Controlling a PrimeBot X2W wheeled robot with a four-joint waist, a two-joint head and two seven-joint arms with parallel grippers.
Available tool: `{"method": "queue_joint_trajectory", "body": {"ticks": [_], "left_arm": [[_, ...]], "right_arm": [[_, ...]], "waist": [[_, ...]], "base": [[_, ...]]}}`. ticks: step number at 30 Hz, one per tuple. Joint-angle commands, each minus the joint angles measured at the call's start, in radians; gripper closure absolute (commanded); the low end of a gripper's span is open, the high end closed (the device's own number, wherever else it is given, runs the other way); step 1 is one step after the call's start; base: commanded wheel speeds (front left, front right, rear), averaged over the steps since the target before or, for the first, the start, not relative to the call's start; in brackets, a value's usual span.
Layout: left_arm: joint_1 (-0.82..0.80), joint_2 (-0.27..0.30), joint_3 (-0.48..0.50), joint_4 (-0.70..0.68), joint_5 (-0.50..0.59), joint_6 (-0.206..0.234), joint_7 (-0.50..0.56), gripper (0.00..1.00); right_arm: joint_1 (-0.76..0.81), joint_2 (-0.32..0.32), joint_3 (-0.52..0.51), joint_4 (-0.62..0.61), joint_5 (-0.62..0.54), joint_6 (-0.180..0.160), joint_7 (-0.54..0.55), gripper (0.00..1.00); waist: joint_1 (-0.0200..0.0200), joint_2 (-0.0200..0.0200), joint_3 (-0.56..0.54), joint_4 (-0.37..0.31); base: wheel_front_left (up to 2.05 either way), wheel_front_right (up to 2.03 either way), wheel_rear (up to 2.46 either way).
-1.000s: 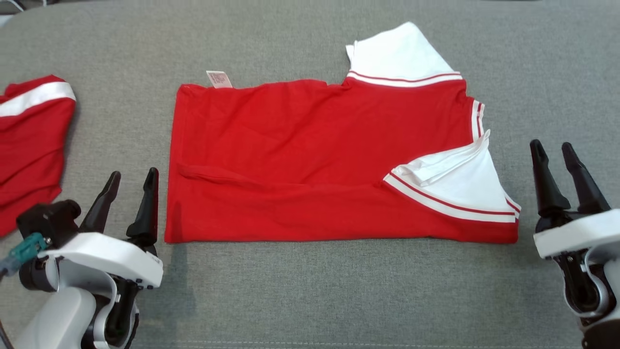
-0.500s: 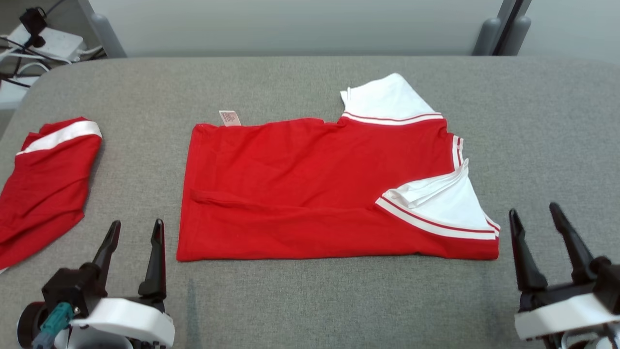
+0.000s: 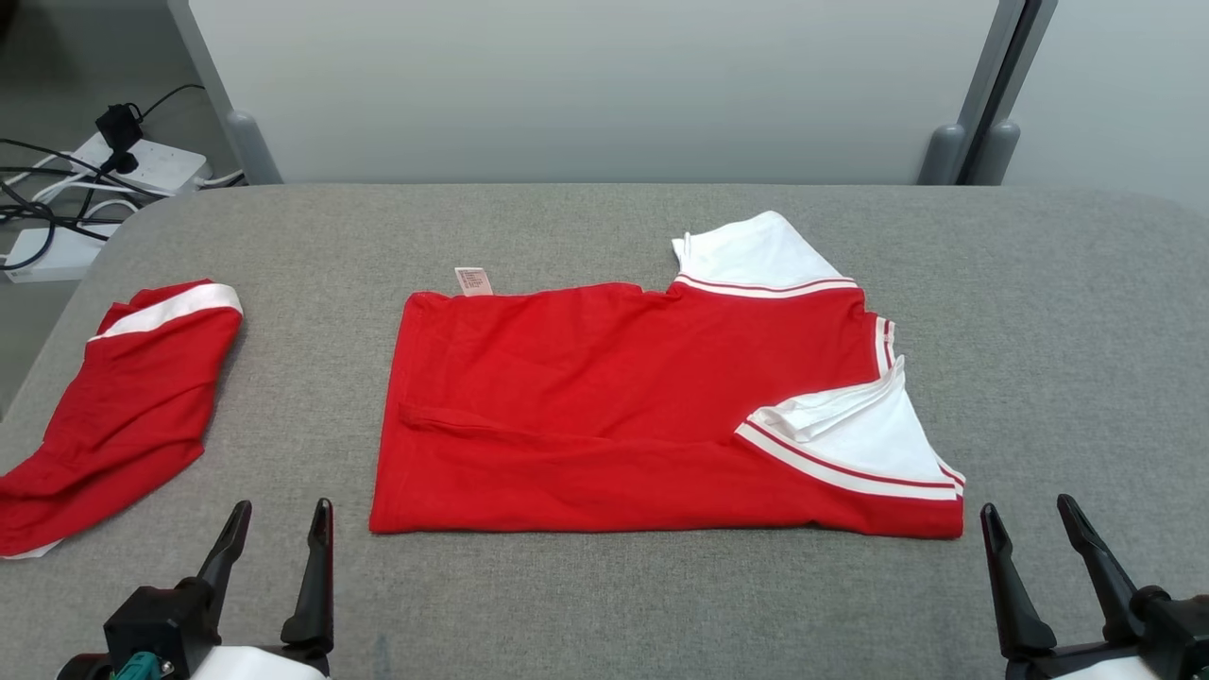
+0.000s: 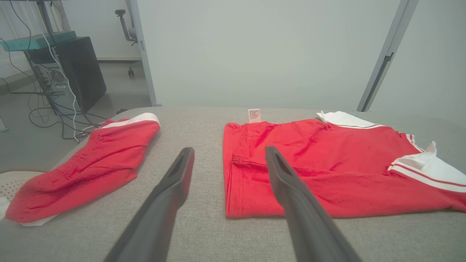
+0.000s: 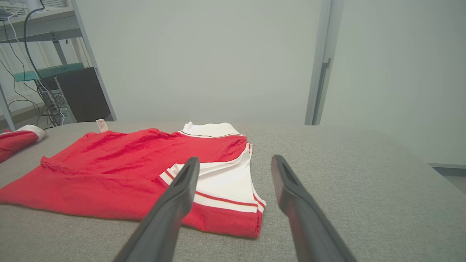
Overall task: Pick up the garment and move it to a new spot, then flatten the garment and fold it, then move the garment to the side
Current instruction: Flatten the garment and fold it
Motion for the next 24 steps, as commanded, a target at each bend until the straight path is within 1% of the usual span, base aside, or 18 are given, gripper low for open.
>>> {"method": "queue_joint_trajectory", "body": {"ticks": [1,17,20,22,24], "left_arm": [[-0.033,0.024,0.046,-0.011,-0.003,-0.006,-0.014,0.00],[-0.053,0.020,0.037,-0.004,-0.009,-0.002,0.013,0.00],[-0.074,0.010,0.029,0.011,-0.018,-0.015,0.024,0.00],[-0.091,0.003,0.023,0.034,-0.028,-0.028,0.036,0.00],[-0.113,-0.012,0.017,0.066,-0.047,-0.051,0.046,0.00]], "right_arm": [[-0.010,-0.012,0.017,-0.018,-0.006,0.000,-0.013,0.00],[-0.041,-0.006,0.025,-0.014,-0.008,0.000,-0.013,0.00],[-0.059,-0.008,0.021,-0.001,0.008,0.000,-0.008,0.00],[-0.079,-0.008,0.012,0.023,0.040,0.000,0.003,0.00],[-0.105,-0.018,0.002,0.058,0.065,0.000,0.010,0.00]], "waist": [[0.0000,0.0000,-0.007,0.002],[0.0000,0.0000,0.016,-0.001],[0.0000,0.0000,0.033,-0.004],[0.0000,0.0000,0.048,-0.011],[0.0000,0.0000,0.071,-0.017]], "base": [[0.00,0.00,0.00],[0.00,0.00,0.00],[0.00,0.00,0.00],[0.00,0.00,0.00],[0.00,0.00,0.00]]}}
